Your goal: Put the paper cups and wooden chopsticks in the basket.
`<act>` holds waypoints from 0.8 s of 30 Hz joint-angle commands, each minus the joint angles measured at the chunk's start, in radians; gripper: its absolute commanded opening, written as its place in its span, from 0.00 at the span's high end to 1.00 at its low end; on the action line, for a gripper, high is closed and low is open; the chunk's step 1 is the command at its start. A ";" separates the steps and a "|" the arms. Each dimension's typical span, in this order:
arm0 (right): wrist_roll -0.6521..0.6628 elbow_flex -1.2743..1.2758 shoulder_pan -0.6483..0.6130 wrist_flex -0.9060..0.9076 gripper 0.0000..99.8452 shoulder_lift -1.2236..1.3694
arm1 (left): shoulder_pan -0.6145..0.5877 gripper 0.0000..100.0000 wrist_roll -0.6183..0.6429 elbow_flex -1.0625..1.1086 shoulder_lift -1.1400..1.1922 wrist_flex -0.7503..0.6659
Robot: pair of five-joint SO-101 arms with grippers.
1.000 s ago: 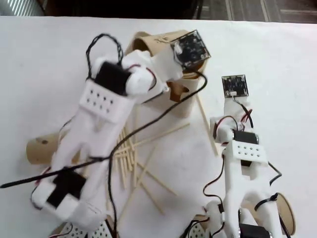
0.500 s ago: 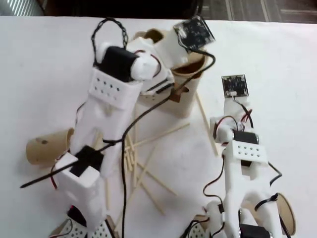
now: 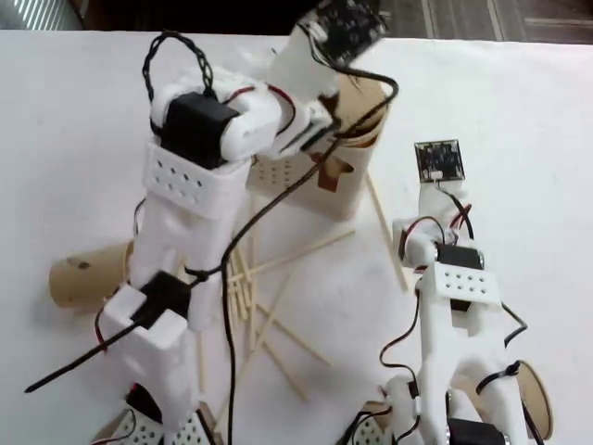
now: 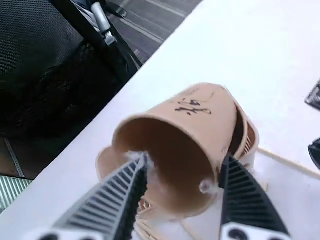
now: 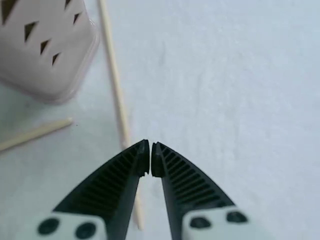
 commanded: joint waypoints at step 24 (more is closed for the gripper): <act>0.003 -0.008 0.004 -0.015 0.98 -0.024 | 0.070 0.84 0.034 -0.048 0.194 -0.201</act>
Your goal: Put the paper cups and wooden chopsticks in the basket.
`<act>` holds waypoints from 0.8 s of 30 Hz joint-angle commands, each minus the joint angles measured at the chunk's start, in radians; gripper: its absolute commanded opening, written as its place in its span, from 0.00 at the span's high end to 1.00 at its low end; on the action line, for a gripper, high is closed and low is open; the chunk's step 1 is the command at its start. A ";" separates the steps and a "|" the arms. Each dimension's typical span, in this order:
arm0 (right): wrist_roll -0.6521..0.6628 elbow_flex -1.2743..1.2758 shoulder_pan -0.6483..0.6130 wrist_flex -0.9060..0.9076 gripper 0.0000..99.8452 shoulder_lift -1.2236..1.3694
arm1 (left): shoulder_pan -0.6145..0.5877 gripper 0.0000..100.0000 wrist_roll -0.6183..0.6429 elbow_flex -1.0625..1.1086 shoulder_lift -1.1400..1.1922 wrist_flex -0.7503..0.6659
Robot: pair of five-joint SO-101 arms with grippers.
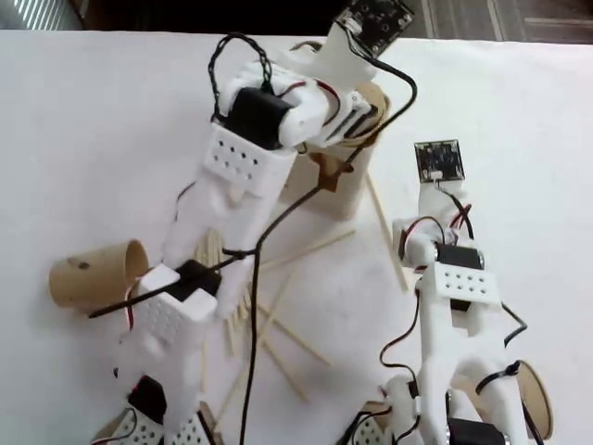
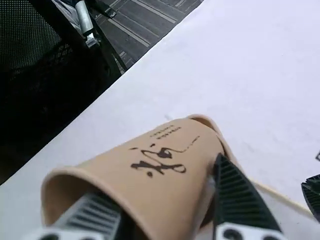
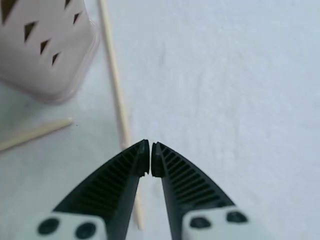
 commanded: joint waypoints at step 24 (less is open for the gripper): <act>0.003 -0.008 0.002 -0.015 0.98 -0.024 | 0.036 0.76 -0.292 -0.110 -0.056 0.107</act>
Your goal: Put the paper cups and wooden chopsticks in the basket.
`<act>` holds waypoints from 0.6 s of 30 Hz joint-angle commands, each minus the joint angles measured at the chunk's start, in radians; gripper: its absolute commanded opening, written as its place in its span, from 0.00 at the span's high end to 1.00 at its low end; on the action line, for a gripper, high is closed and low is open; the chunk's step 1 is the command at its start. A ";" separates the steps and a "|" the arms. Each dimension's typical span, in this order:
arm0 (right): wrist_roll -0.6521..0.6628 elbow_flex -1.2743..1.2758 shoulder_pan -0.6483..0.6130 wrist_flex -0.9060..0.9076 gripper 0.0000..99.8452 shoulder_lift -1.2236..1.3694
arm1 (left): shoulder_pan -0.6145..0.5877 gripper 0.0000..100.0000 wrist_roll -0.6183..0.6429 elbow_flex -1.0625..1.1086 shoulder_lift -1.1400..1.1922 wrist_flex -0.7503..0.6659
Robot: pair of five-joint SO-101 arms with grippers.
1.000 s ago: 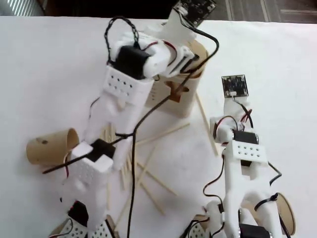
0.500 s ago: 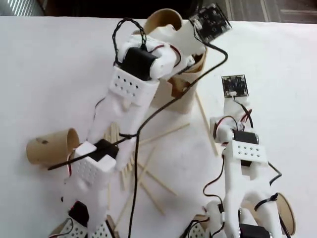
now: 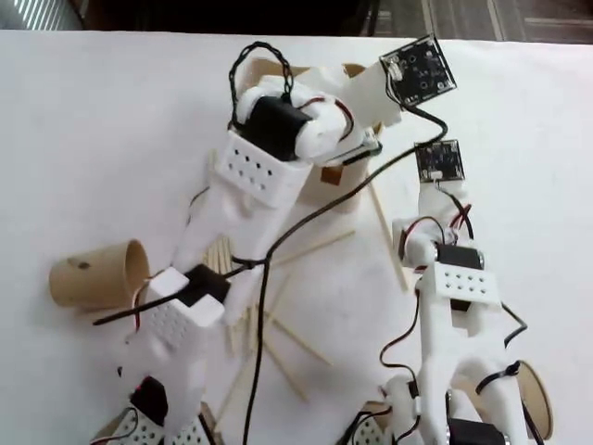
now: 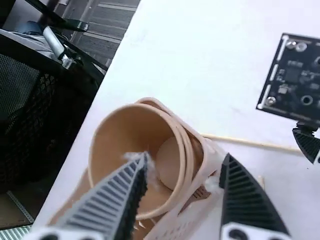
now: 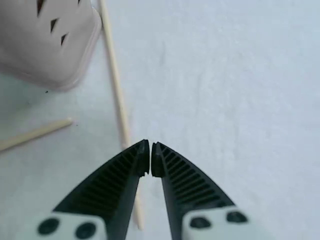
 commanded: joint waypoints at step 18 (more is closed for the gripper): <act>0.003 -0.008 0.002 -0.015 0.98 -0.024 | -0.414 0.77 0.160 0.060 -0.269 0.192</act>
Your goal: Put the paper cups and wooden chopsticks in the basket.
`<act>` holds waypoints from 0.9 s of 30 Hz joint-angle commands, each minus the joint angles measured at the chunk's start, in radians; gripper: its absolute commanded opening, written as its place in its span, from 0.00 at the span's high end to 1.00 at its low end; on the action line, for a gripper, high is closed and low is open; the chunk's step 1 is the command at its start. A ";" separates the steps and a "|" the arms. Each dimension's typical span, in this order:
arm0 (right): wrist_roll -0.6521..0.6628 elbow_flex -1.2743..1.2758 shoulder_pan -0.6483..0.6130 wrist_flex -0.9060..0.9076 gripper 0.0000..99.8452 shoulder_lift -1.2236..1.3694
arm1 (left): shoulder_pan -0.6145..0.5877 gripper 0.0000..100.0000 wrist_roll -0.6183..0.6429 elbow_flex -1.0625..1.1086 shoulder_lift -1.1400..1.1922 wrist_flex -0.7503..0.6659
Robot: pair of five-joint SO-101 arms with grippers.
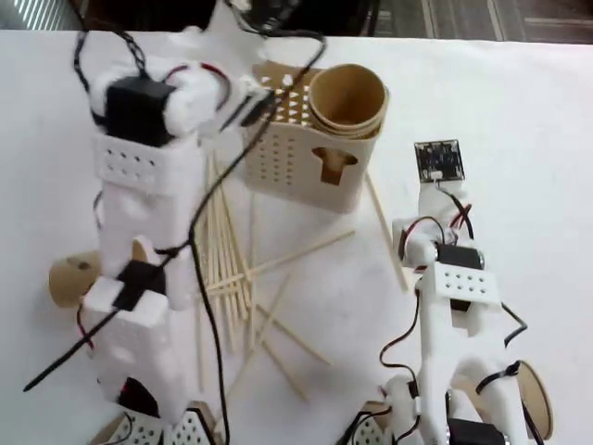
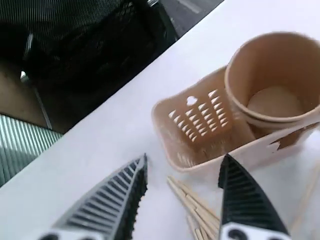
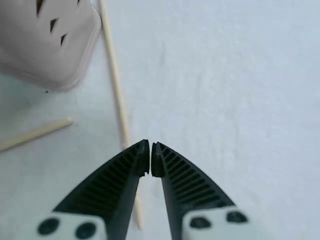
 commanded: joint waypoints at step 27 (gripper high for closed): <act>0.003 -0.008 0.004 -0.015 0.98 -0.024 | -0.472 0.79 -0.373 1.293 -0.624 -0.083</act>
